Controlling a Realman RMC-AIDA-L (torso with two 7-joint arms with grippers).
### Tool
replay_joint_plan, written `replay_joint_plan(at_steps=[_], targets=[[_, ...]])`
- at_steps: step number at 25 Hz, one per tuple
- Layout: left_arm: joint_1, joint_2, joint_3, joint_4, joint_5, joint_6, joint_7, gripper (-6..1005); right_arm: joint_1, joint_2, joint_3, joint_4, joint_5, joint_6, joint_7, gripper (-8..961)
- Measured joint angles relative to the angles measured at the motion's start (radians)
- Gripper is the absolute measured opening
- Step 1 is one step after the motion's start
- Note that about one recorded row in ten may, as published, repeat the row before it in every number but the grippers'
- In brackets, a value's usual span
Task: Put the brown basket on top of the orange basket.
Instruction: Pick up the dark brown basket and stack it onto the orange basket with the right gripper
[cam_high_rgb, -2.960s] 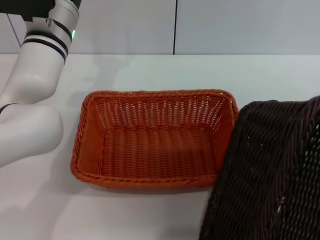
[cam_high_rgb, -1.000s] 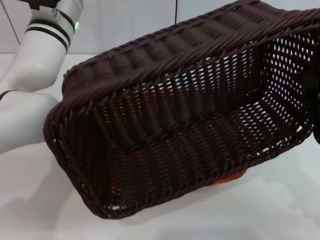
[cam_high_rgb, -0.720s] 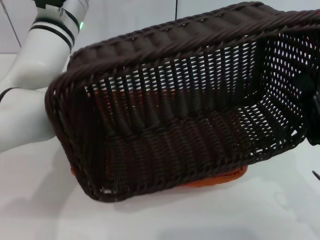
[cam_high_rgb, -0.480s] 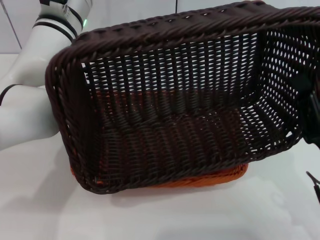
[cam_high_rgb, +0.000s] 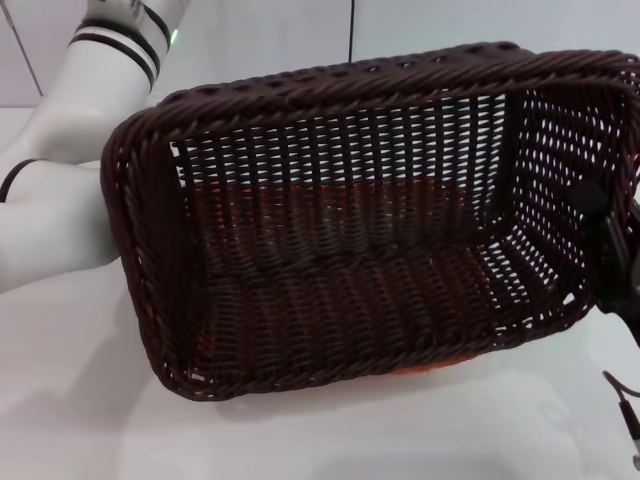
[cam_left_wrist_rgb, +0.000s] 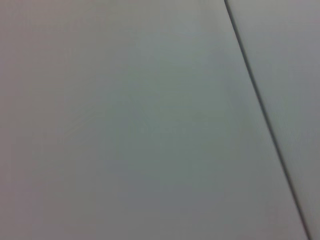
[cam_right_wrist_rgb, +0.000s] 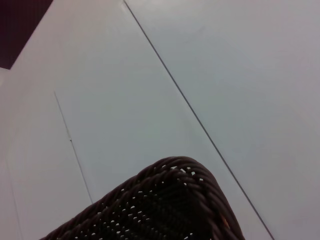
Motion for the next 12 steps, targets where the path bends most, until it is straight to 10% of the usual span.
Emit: replay_joint_plan(at_steps=[12], targets=[[0.029,0.016,-0.248,-0.002,0.032,-0.061,0.024,861,0.0,0.001,-0.007,0.006,-0.003,0.017,-0.002,223]])
